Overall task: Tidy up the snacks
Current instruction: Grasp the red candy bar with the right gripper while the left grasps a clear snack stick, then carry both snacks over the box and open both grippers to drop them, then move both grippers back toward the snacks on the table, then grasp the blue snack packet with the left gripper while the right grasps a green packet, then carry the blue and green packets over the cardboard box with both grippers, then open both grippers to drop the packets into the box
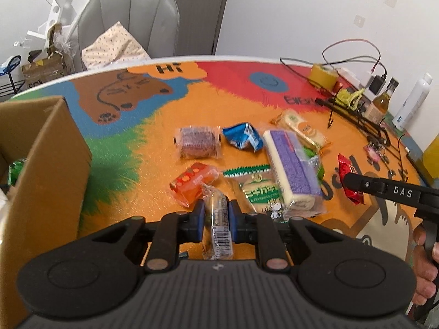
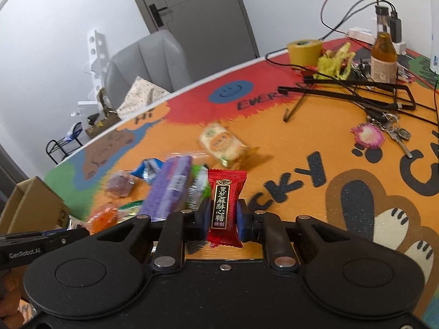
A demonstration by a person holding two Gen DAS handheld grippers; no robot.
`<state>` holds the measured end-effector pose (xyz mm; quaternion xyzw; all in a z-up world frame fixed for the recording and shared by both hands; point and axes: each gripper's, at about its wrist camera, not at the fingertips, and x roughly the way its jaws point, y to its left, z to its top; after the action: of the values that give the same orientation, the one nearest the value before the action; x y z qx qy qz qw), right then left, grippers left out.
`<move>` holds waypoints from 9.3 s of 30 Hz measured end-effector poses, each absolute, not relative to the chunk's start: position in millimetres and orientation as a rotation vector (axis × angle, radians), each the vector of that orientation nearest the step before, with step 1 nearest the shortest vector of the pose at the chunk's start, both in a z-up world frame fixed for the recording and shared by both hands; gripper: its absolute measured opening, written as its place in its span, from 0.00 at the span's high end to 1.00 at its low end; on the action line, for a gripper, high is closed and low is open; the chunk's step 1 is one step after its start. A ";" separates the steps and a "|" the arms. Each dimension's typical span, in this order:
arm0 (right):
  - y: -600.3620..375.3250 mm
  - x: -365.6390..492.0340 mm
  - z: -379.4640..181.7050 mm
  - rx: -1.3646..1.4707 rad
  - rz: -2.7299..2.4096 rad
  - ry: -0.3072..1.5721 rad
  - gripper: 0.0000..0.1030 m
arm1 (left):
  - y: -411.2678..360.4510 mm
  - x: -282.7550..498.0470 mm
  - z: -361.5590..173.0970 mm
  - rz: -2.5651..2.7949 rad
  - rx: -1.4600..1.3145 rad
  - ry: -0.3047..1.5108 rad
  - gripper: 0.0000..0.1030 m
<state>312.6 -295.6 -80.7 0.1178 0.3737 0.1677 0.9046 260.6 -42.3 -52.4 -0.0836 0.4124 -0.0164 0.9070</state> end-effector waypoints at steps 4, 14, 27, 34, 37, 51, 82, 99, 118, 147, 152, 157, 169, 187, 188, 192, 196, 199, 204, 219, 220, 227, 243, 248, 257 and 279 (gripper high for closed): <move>-286.3 307.6 -71.3 0.248 0.378 0.754 0.83 | -35.7 253.0 -39.7 -0.023 -0.176 0.816 0.84; -253.2 293.6 -47.8 0.247 0.461 0.706 0.83 | -5.7 231.2 -7.3 0.023 -0.188 0.729 0.84; -201.1 281.1 -24.6 0.213 0.570 0.672 0.83 | 46.0 197.9 16.9 0.120 -0.218 0.661 0.84; -170.5 272.5 -14.7 0.187 0.625 0.663 0.83 | 73.9 182.4 21.3 0.167 -0.246 0.640 0.84; -157.3 268.9 -10.8 0.173 0.647 0.660 0.83 | 84.6 175.5 22.4 0.185 -0.254 0.635 0.84; -97.9 252.8 2.2 0.109 0.741 0.655 0.83 | 134.3 150.0 17.3 0.263 -0.310 0.629 0.84; -88.8 249.0 -2.0 0.105 0.731 0.698 0.64 | 138.9 142.4 13.6 0.268 -0.308 0.630 0.24; -161.4 250.2 -14.2 0.148 0.629 0.715 0.52 | 82.0 159.7 11.7 0.165 -0.267 0.658 0.20; -230.7 243.5 -26.5 0.207 0.563 0.716 0.48 | 9.0 163.5 7.7 0.080 -0.210 0.677 0.20; -276.4 262.7 -73.5 0.259 0.478 0.792 0.45 | -34.1 193.6 -59.6 0.034 -0.183 0.814 0.23; -276.6 267.3 -81.3 0.257 0.467 0.809 0.42 | -32.4 199.7 -74.7 0.042 -0.180 0.842 0.24; -278.7 274.1 -85.3 0.265 0.448 0.811 0.42 | -32.0 207.5 -83.7 0.041 -0.169 0.861 0.33; -278.8 299.3 -89.0 0.283 0.428 0.810 0.42 | -23.8 225.0 -84.6 0.046 -0.188 0.868 0.75; -274.4 347.7 -92.2 0.325 0.359 0.806 0.53 | -15.3 258.0 -60.3 0.044 -0.170 0.828 0.75; -273.9 349.6 -93.0 0.325 0.355 0.808 0.53 | -14.8 259.6 -58.9 0.043 -0.169 0.825 0.75; -268.1 357.5 -98.4 0.318 0.336 0.827 0.55 | -13.2 265.1 -57.2 0.028 -0.176 0.821 0.75; -264.8 360.4 -104.5 0.327 0.350 0.881 0.73 | -10.2 270.9 -61.3 0.015 -0.198 0.826 0.75; -265.1 356.7 -101.8 0.311 0.338 0.879 0.74 | -9.8 273.4 -62.3 0.006 -0.201 0.832 0.75; -271.5 349.5 -96.4 0.324 0.325 0.857 0.74 | -9.5 275.4 -59.3 -0.005 -0.202 0.829 0.75; -270.7 322.7 -53.5 0.299 0.312 0.737 0.74 | -13.9 262.3 -26.4 -0.033 -0.179 0.754 0.75; -269.1 320.7 -51.0 0.296 0.317 0.730 0.74 | -12.9 260.2 -23.9 -0.030 -0.179 0.747 0.75; -247.6 307.4 -39.0 0.266 0.367 0.702 0.74 | 4.0 241.2 -10.5 0.009 -0.201 0.701 0.75; -174.0 284.9 -14.7 0.205 0.529 0.669 0.74 | 60.2 191.9 16.3 0.104 -0.246 0.625 0.75; -148.1 275.1 -9.4 0.181 0.583 0.666 0.74 | 81.4 173.5 15.5 0.138 -0.261 0.626 0.75; -114.9 254.5 2.9 0.140 0.650 0.656 0.74 | 116.0 148.3 12.3 0.203 -0.303 0.626 0.75; -55.0 220.9 18.3 0.130 0.929 0.695 0.68 | 139.8 119.5 13.0 0.287 -0.353 0.639 0.40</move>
<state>220.9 -55.0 18.3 0.0615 0.3283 0.4387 0.8342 119.5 139.8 13.0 -0.1721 0.3116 0.1398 0.9240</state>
